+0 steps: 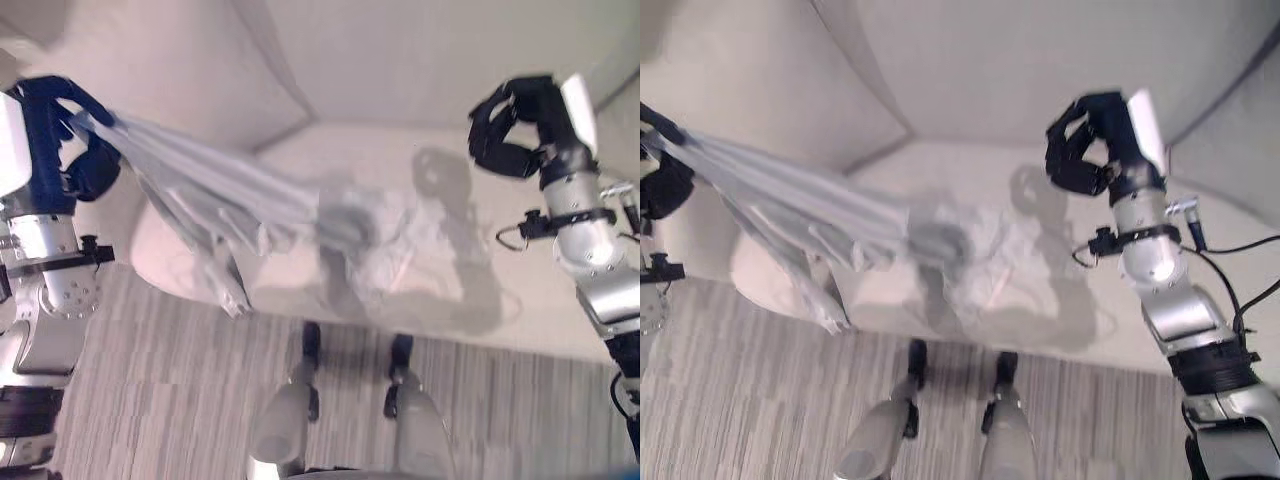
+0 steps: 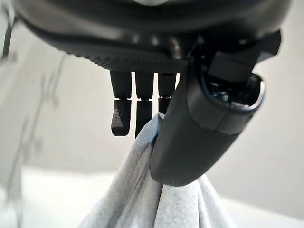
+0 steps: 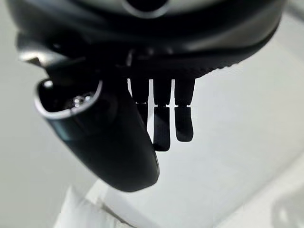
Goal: Hang the clothes on the sofa on the clothes rack.
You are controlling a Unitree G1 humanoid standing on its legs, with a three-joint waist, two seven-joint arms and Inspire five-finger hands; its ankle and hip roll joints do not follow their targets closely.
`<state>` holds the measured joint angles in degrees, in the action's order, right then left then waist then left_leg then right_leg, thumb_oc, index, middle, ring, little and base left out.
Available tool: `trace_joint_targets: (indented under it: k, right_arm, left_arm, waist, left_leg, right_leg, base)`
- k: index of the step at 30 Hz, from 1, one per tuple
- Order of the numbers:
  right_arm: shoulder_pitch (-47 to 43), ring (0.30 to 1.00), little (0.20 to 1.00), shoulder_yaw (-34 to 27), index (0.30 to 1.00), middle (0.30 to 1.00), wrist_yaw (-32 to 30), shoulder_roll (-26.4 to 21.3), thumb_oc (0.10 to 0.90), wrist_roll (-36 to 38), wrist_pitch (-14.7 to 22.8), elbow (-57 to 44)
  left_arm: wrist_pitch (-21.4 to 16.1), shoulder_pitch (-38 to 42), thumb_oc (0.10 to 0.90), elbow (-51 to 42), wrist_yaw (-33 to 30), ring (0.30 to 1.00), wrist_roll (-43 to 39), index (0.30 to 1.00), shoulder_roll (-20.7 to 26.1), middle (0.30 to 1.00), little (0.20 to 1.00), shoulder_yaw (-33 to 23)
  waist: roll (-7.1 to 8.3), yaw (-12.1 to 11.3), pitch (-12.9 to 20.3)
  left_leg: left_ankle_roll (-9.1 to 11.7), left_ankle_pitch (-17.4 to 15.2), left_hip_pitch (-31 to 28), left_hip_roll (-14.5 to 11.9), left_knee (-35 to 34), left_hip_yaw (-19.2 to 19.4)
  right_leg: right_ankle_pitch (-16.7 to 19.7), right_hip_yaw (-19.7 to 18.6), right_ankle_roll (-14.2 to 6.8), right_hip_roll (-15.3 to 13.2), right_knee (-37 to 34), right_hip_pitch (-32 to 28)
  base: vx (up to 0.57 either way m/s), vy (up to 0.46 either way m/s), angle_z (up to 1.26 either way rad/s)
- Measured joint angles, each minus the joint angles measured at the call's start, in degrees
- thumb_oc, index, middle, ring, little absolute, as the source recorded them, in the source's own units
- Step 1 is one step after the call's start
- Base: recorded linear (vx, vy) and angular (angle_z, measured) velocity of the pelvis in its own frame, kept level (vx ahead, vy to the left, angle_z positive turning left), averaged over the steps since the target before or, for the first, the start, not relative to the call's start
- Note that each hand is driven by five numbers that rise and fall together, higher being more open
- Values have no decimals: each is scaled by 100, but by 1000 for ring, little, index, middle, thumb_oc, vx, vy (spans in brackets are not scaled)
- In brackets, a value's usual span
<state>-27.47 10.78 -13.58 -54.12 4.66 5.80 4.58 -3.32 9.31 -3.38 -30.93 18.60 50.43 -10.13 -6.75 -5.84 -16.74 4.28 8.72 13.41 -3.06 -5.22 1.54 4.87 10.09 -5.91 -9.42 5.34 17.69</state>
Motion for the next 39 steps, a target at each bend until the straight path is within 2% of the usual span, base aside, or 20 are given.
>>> trace_joint_targets:
  k: [4,5,7,9,11,14,15,16,18,19,22,26,33,37,39]
  right_arm:
    - [-60,900,900,37,900,900,216,1,800,3,-11,203]
    - [-152,900,900,246,900,900,312,-1,800,3,-35,431]
    - [-267,900,900,597,900,900,397,14,800,-11,-69,589]
    - [-460,900,900,1148,900,900,544,80,800,-347,-120,651]
    - [-532,900,900,1460,900,900,713,207,800,-651,-102,636]
    - [-609,900,900,1721,900,900,753,757,800,-899,-121,847]
    - [-620,900,900,1894,900,900,735,1127,800,-1351,-152,876]
    - [-651,900,900,2168,900,900,747,1223,800,-1573,-151,877]
    - [-675,900,900,2400,900,900,700,1511,800,-1805,-169,1171]
    - [-682,900,900,2481,900,900,674,1906,800,-2015,-204,1674]
    - [-680,900,900,2795,900,900,725,2207,800,-2016,-307,2213]
    - [-709,900,900,2884,900,900,740,2299,800,-2007,-332,2380]
    - [-917,900,900,2529,900,900,531,2396,800,-1999,-406,2791]
    - [-644,900,900,1582,900,900,123,2326,800,-1971,-457,2937]
    - [-643,900,900,1456,900,900,49,2288,800,-1875,-470,2967]
  left_arm:
    - [-117,231,400,163,311,300,6,300,446,300,300,178]
    - [-162,384,400,240,406,300,27,300,472,300,300,382]
    - [-176,465,400,281,486,300,26,300,474,300,300,615]
    - [-201,496,400,296,632,300,39,300,474,300,300,875]
    - [-295,513,400,298,747,300,164,300,474,300,300,1002]
    - [-299,683,400,389,791,300,229,300,471,300,300,1321]
    - [-287,801,400,419,789,300,227,300,468,300,300,1578]
    - [-349,904,400,432,816,300,233,300,467,300,300,1747]
    - [-343,1056,400,454,808,300,233,300,347,300,300,1859]
    - [-284,1263,400,447,807,300,235,300,128,300,300,2068]
    - [-305,1444,400,425,807,300,235,300,-123,300,300,2138]
    - [-279,1585,400,426,806,300,226,300,-95,300,300,2139]
    - [-255,1943,400,390,771,300,200,300,-93,300,300,2298]
    - [-266,2167,400,211,697,300,193,300,-94,300,300,2369]
    - [-263,2170,400,209,670,300,191,300,-94,300,300,2369]
  waist:
    - [-139,21,211]
    - [-205,63,267]
    - [-237,68,289]
    - [-257,104,302]
    - [-261,133,302]
    - [-311,123,284]
    - [-437,103,224]
    - [-619,94,145]
    - [-787,49,81]
    - [-937,16,7]
    - [-1098,-22,-92]
    - [-1131,-64,-124]
    - [-1159,-198,-150]
    - [-1039,-212,-242]
    - [-1032,-226,-247]
  left_leg:
    - [-17,43,-95,8,4,-47]
    - [-29,79,-116,11,6,-97]
    - [-28,91,-156,12,7,-106]
    - [-29,92,-207,16,9,-94]
    - [-29,92,-200,17,9,-87]
    - [-29,93,-188,35,11,-73]
    - [-34,97,-141,73,12,-68]
    - [-47,107,-59,130,11,-83]
    - [-81,132,37,204,22,-70]
    - [-96,144,41,261,11,-79]
    - [-97,147,37,331,11,-97]
    - [-101,151,0,399,12,-154]
    - [-106,157,20,433,11,-385]
    - [-91,169,67,505,10,-699]
    - [-94,172,115,554,11,-743]
  right_leg:
    - [-3,81,10,-3,-52,-171]
    - [5,170,4,-10,-136,-274]
    - [9,189,-2,-2,-196,-348]
    - [36,192,-38,7,-332,-457]
    - [40,190,-44,10,-356,-457]
    - [41,182,-58,-9,-371,-451]
    - [44,169,-96,-51,-357,-394]
    - [65,173,-128,-114,-344,-318]
    - [75,151,-149,-191,-294,-200]
    - [82,157,-167,-253,-269,-191]
    - [127,175,-226,-301,-341,-242]
    - [135,247,-258,-357,-395,-346]
    - [168,504,-314,-390,-610,-562]
    - [173,893,-311,-435,-778,-795]
    - [176,942,-318,-450,-797,-793]
  base:
    - [26,-34,11]
    - [25,-37,18]
    - [6,-5,7]
    - [-15,10,-1]
    - [-48,34,0]
    - [-93,52,0]
    - [-113,82,7]
    - [-124,113,8]
    - [-102,122,6]
    - [-52,92,5]
    - [-35,69,7]
    - [-23,47,12]
    - [-19,48,17]
    - [4,49,40]
    - [-13,10,17]
